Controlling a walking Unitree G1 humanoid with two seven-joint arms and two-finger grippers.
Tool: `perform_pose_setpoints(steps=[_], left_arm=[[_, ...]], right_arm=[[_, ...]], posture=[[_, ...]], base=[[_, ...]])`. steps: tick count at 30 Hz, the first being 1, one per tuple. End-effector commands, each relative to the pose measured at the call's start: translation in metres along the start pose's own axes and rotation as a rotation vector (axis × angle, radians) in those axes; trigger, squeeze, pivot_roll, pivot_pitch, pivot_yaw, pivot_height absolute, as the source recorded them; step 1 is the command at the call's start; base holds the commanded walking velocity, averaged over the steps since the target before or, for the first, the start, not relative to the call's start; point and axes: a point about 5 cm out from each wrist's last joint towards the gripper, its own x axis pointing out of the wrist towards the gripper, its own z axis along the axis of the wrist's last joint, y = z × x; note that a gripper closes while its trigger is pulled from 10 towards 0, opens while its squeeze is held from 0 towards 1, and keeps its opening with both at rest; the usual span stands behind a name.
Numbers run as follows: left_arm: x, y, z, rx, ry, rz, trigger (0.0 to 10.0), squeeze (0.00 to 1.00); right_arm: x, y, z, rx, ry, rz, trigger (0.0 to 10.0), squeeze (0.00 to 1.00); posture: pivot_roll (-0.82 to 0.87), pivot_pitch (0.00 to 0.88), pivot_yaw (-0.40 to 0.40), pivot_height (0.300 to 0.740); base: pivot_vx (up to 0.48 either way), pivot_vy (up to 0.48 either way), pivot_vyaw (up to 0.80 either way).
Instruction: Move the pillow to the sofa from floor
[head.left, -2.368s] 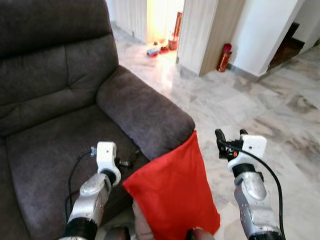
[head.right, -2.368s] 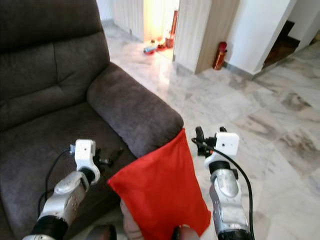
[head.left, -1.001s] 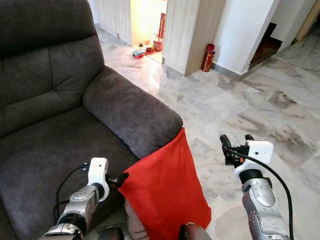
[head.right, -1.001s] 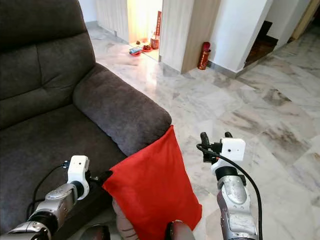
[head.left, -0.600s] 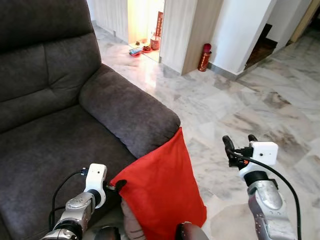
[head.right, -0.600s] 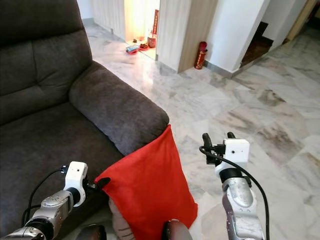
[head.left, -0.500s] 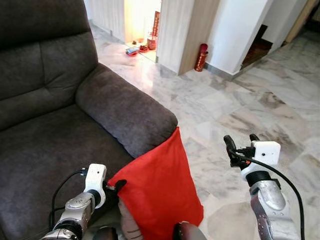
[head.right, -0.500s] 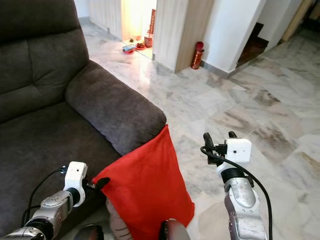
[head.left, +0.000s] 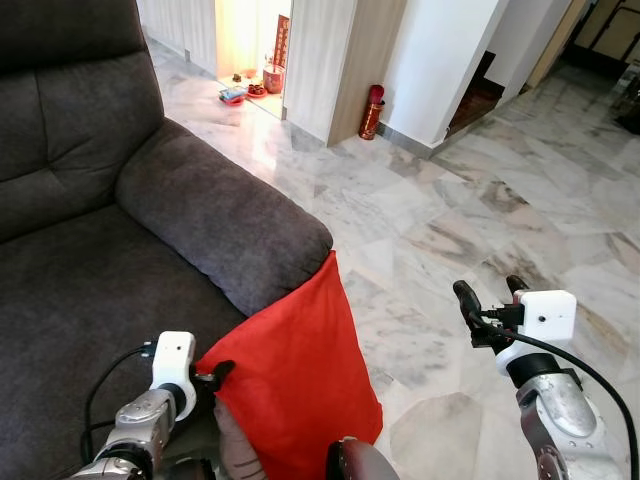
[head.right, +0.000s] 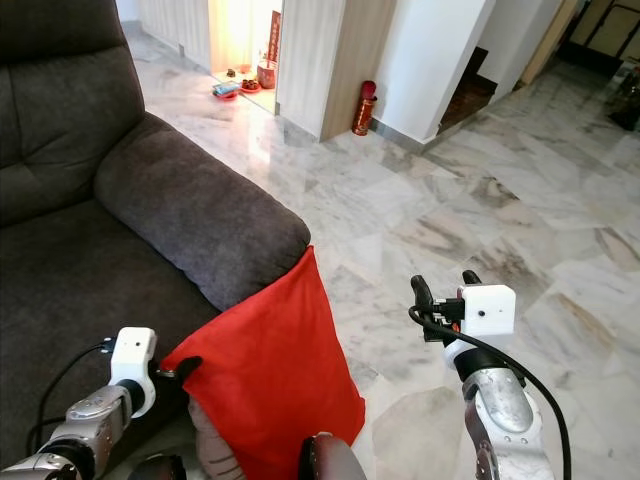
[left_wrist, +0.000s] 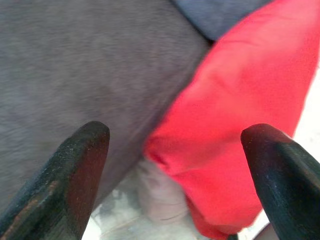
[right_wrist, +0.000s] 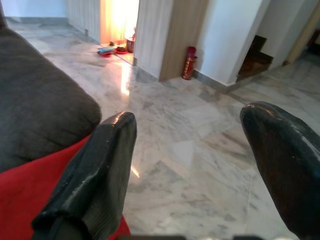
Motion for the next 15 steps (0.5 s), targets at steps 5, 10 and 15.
perform_pose_setpoints(steps=[5, 10, 15], left_arm=[[-0.001, 0.002, -0.008, -0.069, 0.017, 0.069, 10.0, 0.0], [0.002, -0.01, -0.004, -0.241, -0.021, -0.019, 10.0, 0.0], [0.004, -0.018, -0.003, -0.274, -0.029, -0.068, 10.0, 0.0]], right_arm=[[-0.015, -0.003, 0.006, -0.004, 0.009, 0.008, 10.0, 0.0], [-0.021, -0.002, 0.01, -0.002, 0.018, 0.021, 10.0, 0.0], [-0.029, -0.001, 0.012, -0.002, 0.037, 0.028, 10.0, 0.0]], posture=[[-0.23, 0.018, -0.231, 0.637], [-0.25, 0.039, -0.247, 0.637], [-0.26, 0.058, -0.255, 0.637]], base=[[0.0, 0.0, 0.0], [0.0, 0.0, 0.0], [0.0, 0.0, 0.0]])
